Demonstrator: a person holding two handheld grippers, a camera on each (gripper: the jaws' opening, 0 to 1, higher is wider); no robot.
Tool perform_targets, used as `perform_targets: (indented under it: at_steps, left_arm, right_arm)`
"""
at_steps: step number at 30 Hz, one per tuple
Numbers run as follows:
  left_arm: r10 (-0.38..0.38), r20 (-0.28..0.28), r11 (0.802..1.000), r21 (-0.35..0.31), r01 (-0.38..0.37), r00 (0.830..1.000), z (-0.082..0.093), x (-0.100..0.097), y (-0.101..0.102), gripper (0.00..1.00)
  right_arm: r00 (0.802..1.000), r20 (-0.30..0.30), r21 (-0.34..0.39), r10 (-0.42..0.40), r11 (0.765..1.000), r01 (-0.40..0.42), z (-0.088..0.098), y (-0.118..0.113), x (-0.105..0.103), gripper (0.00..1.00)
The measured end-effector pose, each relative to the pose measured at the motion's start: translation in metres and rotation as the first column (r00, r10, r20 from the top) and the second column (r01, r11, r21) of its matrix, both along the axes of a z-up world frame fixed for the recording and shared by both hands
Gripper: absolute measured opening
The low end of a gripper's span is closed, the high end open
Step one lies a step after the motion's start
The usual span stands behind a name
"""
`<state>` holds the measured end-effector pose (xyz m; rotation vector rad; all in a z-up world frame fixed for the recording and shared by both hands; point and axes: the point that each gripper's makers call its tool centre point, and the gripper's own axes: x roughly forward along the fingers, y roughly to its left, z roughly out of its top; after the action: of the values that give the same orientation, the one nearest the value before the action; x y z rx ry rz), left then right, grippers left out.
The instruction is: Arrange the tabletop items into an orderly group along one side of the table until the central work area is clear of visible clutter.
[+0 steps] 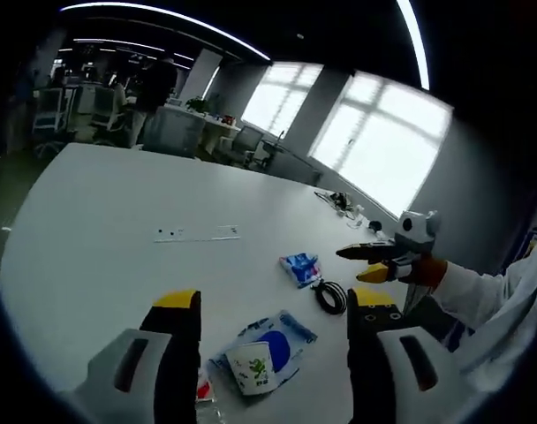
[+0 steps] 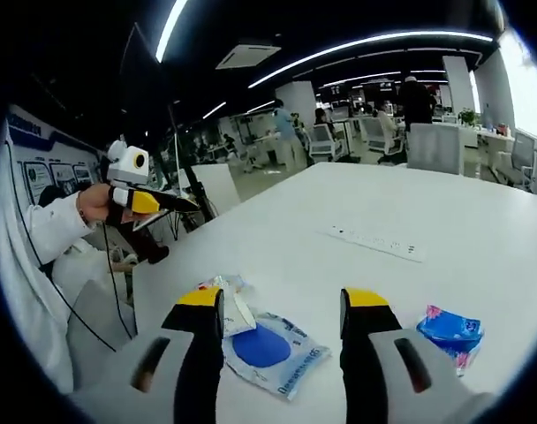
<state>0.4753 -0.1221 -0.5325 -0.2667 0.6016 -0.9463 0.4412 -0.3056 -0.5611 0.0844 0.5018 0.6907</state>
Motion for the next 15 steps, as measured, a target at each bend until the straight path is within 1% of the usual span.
perform_targets:
  at_steps: [6,10,15]
  left_arm:
    - [0.016,-0.012,1.0,0.018,-0.016,1.0,-0.009,-0.008,0.02,0.71]
    - [0.015,-0.02,0.999,0.029,-0.014,1.0,-0.016,-0.017,0.032,0.73]
    - [0.042,-0.041,0.999,0.011,-0.042,0.998,-0.022,-0.024,0.047,0.72]
  right_arm:
    - [0.998,-0.023,-0.008,0.059,0.998,-0.059,-0.008,0.017,0.002,0.52]
    - [0.993,-0.04,-0.016,0.112,0.994,-0.112,-0.015,0.029,0.002,0.52]
    - [0.981,-0.063,-0.032,0.186,0.982,-0.188,-0.025,0.045,0.001,0.52]
